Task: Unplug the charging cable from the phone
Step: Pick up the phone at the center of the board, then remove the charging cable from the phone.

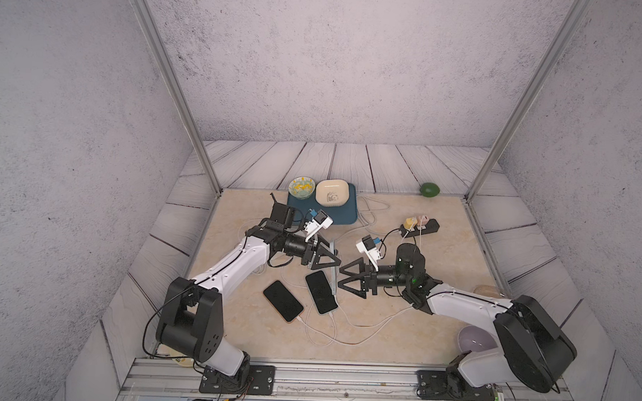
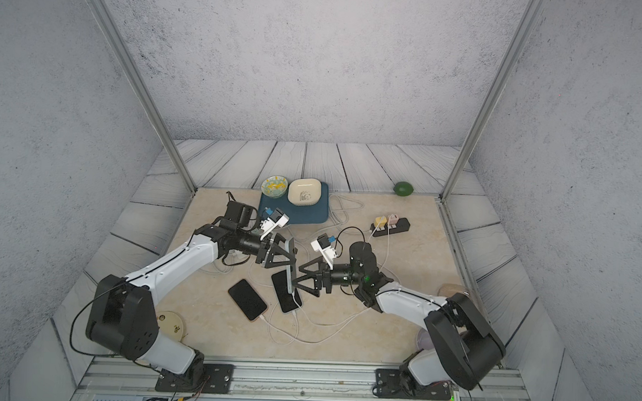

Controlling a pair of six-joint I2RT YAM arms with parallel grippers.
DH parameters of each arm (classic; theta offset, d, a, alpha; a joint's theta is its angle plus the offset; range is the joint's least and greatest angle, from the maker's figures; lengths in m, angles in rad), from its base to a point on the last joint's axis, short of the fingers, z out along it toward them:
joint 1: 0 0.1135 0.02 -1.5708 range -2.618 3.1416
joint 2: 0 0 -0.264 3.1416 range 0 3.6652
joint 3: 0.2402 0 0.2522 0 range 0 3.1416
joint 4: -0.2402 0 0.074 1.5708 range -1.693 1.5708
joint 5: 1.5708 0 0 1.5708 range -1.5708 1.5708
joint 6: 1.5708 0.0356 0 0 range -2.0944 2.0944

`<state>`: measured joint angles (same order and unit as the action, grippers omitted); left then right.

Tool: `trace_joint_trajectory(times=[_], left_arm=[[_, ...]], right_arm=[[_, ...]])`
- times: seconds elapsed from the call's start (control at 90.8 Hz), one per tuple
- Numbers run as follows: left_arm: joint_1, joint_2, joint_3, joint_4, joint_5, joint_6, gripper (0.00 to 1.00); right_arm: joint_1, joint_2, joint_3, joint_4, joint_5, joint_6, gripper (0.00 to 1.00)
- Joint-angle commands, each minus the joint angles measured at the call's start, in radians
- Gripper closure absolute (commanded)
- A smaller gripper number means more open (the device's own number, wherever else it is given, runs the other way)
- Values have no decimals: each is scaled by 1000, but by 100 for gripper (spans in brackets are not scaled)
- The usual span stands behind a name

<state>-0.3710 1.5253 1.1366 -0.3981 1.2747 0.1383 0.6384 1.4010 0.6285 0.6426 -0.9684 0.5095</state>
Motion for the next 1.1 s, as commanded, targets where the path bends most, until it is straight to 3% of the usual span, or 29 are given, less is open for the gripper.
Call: trace_joint_trajectory(times=[0.0, 0.154, 0.418, 0.572, 1.09], left_arm=[[10, -3, 37, -7, 30, 16, 100], [17, -1, 38, 8, 15, -9, 100], [19, 16, 40, 49, -20, -76, 100], [20, 23, 46, 57, -34, -95, 100], [26, 22, 43, 74, -59, -115, 100]], right_arm=[[2, -48, -11, -239, 38, -156, 7], [7, -99, -25, -382, 92, -251, 15], [42, -103, -15, -435, 167, -302, 27], [76, -78, -11, -399, 206, -310, 30], [166, 20, -40, -200, 275, -274, 59]])
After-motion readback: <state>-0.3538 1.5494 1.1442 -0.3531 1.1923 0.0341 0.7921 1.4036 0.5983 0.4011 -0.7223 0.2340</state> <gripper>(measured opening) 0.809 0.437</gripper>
